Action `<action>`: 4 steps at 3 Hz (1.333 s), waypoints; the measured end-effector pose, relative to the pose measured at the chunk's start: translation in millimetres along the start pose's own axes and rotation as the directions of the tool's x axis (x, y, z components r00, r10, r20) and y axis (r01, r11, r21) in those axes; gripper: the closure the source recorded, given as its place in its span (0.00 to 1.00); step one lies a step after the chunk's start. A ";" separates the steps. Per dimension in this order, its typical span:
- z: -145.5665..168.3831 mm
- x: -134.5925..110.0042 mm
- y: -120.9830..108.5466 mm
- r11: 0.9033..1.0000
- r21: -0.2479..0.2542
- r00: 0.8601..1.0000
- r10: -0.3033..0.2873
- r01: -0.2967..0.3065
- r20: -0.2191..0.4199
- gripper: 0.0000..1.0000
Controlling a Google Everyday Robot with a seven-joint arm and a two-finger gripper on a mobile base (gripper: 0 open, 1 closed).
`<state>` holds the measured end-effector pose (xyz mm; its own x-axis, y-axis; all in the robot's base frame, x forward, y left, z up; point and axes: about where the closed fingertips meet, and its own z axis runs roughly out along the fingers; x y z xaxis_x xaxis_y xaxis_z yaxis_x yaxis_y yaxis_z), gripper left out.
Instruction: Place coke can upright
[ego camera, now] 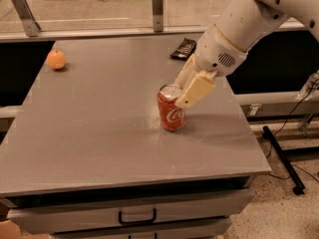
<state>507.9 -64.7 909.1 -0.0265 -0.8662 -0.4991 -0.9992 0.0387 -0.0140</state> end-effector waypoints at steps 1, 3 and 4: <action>0.0 0.0 0.0 1.000 0.000 1.000 0.000 0.000 0.000 0.13; -86.4 33.1 -27.6 0.994 0.098 0.978 0.033 -0.055 0.206 0.00; -105.1 24.4 -35.2 0.989 0.143 0.971 0.014 -0.049 0.238 0.00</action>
Offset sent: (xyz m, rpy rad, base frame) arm 0.0373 -0.0914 0.0772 0.2516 -0.0815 -0.1029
